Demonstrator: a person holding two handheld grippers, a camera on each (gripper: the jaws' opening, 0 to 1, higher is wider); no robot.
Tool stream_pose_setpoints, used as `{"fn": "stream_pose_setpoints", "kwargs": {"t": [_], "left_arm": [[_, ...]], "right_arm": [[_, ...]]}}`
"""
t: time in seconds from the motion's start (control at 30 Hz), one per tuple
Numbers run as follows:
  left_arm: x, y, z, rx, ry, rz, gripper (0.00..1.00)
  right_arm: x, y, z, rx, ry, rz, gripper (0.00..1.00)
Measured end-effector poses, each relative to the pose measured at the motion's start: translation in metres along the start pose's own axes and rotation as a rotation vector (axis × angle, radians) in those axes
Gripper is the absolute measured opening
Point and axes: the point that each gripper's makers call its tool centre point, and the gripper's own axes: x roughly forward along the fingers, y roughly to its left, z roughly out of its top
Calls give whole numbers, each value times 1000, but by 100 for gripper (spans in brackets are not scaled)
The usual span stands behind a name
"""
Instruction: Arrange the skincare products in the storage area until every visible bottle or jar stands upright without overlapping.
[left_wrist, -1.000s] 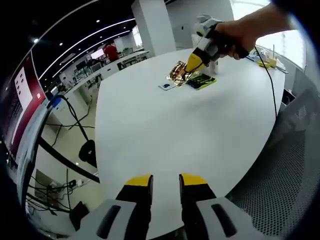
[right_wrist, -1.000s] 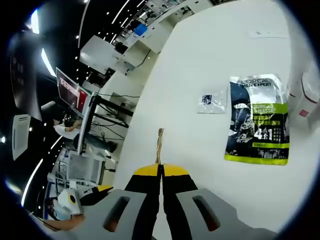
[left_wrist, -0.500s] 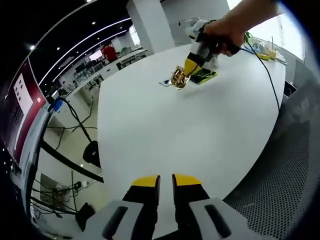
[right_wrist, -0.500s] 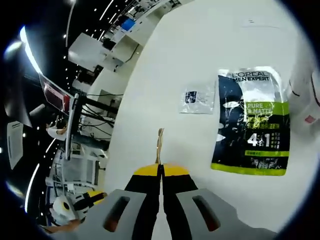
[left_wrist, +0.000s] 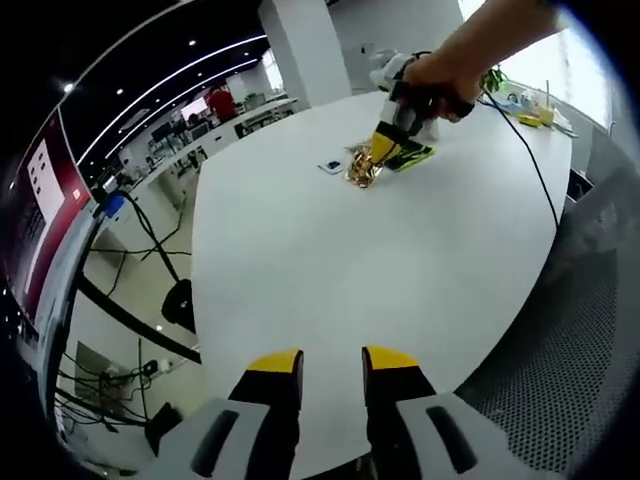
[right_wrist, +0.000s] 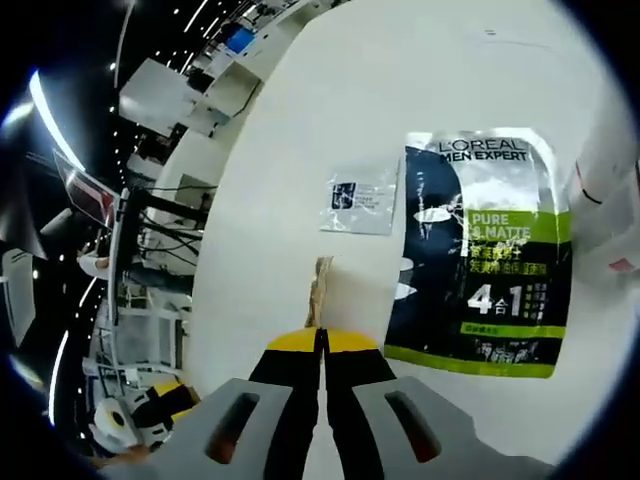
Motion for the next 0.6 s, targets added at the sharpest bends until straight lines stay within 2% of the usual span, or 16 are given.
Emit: {"fn": "stream_pose_setpoints", "kwargs": {"t": [0.2,0.3,0.43,0.6], "left_arm": [[0,1,0,-12,0,3,23],[0,1,-2,-9,9,5,23],[-1,2,-3,-10,14,9,23],[-2,4,-4,1,20,20,22]], "right_arm": [[5,-3,5,-13,-10,-28,1],[8,-9,3,19,0,-49,2],[10,-18,-2,-82,41,-130,6],[10,-13,-1,-89,27,-147,7]]}}
